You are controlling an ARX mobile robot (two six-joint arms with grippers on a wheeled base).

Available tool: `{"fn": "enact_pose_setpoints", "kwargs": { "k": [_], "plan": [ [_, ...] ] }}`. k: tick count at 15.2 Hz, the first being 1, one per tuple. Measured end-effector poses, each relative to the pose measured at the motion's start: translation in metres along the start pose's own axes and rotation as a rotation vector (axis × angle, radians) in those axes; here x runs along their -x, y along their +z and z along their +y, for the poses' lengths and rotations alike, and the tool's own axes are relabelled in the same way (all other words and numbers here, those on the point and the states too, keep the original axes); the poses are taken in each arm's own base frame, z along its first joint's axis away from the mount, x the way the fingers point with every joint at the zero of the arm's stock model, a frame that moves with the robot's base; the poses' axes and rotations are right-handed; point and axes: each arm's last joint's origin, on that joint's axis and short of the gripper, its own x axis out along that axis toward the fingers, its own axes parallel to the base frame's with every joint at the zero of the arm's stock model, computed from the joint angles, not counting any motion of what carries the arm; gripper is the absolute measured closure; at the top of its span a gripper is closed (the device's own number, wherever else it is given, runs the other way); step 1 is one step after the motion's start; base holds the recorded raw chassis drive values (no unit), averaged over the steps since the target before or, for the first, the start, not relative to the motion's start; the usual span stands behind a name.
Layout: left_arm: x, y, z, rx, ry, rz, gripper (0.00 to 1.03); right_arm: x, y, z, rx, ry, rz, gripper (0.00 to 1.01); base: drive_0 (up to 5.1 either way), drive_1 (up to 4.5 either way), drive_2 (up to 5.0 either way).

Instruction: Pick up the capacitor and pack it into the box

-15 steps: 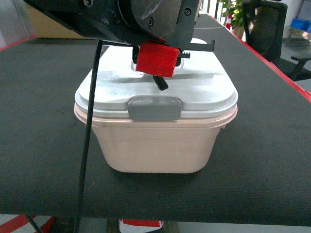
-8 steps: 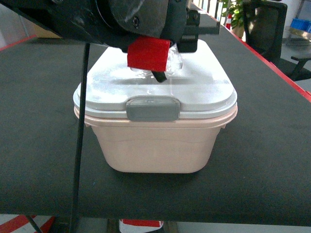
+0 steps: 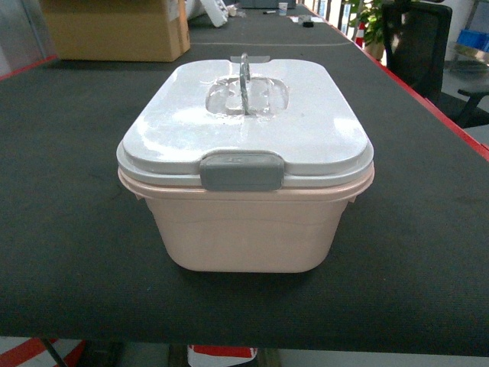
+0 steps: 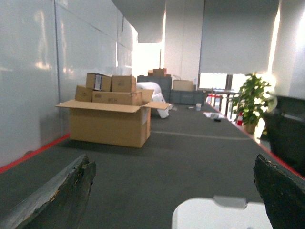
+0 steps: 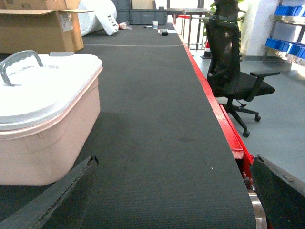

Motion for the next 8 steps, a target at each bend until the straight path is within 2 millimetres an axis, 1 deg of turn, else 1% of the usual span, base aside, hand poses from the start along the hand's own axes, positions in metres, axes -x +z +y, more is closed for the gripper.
{"fn": "enact_pose_setpoints", "kwargs": {
  "k": [1, 2, 3, 8],
  "plan": [
    [0.022, -0.011, 0.013, -0.051, 0.007, 0.056, 0.05, 0.000, 0.000, 0.000, 0.000, 0.000, 0.000, 0.03, 0.0, 0.00, 0.0],
    [0.038, -0.021, 0.022, -0.083, 0.032, 0.110, 0.05, 0.000, 0.000, 0.000, 0.000, 0.000, 0.000, 0.03, 0.0, 0.00, 0.0],
    [0.046, -0.028, 0.026, -0.098, 0.055, 0.139, 0.05, 0.000, 0.000, 0.000, 0.000, 0.000, 0.000, 0.03, 0.0, 0.00, 0.0],
    [0.052, -0.037, 0.029, -0.108, 0.048, 0.162, 0.05, 0.000, 0.000, 0.000, 0.000, 0.000, 0.000, 0.03, 0.0, 0.00, 0.0]
  ]
}}
